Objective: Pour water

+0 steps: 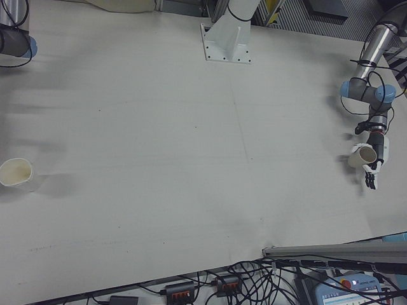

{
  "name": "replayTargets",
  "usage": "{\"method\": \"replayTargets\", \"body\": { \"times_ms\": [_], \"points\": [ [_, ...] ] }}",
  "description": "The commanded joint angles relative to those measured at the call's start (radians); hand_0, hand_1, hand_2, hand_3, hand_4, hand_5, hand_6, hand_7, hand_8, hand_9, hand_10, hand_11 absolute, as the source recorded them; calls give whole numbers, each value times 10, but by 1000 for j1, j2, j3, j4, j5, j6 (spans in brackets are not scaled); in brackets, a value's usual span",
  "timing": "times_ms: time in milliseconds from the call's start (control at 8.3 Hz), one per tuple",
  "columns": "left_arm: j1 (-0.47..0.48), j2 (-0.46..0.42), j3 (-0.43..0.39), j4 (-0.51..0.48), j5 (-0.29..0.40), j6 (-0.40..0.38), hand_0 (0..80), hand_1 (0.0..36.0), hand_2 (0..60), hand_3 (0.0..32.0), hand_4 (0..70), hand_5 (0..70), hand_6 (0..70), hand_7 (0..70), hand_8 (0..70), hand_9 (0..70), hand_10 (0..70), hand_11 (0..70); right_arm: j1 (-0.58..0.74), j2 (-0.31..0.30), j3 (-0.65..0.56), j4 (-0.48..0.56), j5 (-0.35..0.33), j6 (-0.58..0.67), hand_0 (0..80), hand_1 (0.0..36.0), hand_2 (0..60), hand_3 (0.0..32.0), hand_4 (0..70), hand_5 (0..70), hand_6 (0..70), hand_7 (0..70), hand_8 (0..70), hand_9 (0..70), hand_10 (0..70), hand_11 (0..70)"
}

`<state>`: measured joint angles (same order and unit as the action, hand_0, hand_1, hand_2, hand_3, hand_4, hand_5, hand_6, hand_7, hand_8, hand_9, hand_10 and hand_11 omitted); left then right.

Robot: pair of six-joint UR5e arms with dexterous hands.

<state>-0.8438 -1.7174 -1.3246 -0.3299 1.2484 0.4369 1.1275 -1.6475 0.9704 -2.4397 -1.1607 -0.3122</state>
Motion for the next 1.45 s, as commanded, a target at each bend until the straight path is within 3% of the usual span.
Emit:
{"method": "replayTargets", "body": {
  "times_ms": [0,241,482,843,1325],
  "points": [
    [-1,-1,-95,124,3,-134,514,360,600,0,180,700,0,21,0,0,0,10,0,-8,-6,1,-1,42,485,176,197,0,64,196,101,170,53,89,71,121],
    [-8,-1,-203,239,5,-214,521,360,600,0,178,700,0,30,0,0,0,12,-32,41,-7,-5,-5,-28,492,183,192,0,64,197,106,155,60,67,54,96],
    [-56,1,-303,326,19,-234,529,360,600,0,180,700,4,40,0,0,0,13,-101,64,-7,2,1,-79,491,181,176,0,45,189,89,137,49,48,43,80],
    [-58,-2,-320,342,29,-236,545,360,600,0,176,700,8,47,0,0,0,14,-103,74,-58,8,4,-87,482,175,154,0,0,161,50,96,21,15,28,59],
    [-64,-2,-329,351,29,-238,552,360,600,0,174,700,10,52,0,0,0,18,-84,81,-56,-7,1,-51,514,209,173,0,23,230,85,135,29,19,12,39]
  ]
}}
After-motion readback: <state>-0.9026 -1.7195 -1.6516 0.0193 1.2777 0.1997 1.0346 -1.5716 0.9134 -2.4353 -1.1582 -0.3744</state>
